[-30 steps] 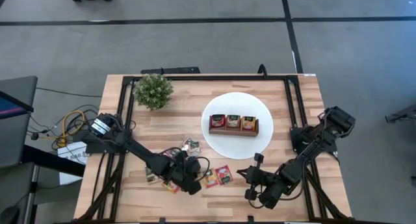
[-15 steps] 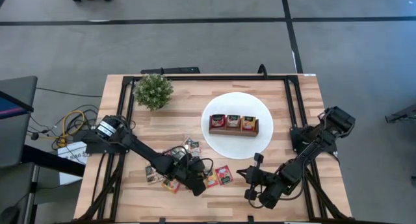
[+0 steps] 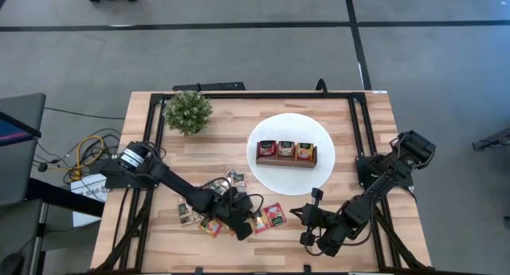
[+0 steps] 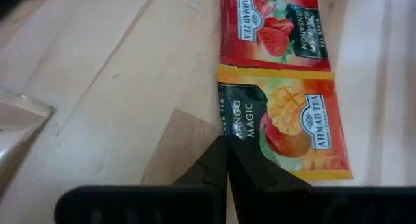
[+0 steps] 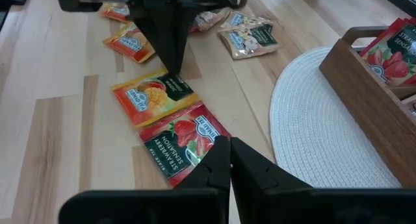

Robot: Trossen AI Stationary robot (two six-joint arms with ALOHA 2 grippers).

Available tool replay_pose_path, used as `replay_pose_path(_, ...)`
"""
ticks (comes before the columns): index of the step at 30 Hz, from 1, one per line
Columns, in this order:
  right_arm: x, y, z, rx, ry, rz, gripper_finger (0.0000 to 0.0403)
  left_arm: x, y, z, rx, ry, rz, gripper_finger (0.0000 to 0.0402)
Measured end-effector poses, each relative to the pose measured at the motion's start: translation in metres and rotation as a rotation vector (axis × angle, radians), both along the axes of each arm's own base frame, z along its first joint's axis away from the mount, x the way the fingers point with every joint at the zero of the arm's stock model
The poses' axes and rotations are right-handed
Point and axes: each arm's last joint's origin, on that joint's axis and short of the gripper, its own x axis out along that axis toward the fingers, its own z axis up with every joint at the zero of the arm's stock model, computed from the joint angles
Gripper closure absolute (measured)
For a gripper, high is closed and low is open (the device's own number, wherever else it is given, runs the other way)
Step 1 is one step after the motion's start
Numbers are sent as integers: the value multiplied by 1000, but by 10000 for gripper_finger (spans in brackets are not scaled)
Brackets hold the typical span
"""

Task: Pick & Place Tea
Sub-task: Put the yellow tea bag into the right section of the wooden organizer

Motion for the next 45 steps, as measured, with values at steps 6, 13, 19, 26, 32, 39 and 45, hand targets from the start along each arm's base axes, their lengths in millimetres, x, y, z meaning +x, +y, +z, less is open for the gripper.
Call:
replay_pose_path(6,1,0,0,27,-15,-21,402,-4,-9,20,79,-106,-16,401)
replay_pose_path(13,18,-3,-6,152,-73,-89,379,-10,-22,41,159,-214,-54,401)
replay_pose_path(19,59,-8,-32,246,-75,28,278,-12,-28,43,181,-240,-93,401)
replay_pose_path(26,83,-14,-34,225,-138,227,195,-12,-28,43,182,-235,-96,402)
replay_pose_path(32,84,-14,-35,197,-143,237,280,-13,-28,43,181,-234,-97,401)
replay_pose_path(39,79,-12,-31,110,-162,166,390,-12,-27,44,152,-243,-53,390)
replay_pose_path(45,38,-25,14,10,-112,10,399,-25,-23,55,220,-205,29,321)
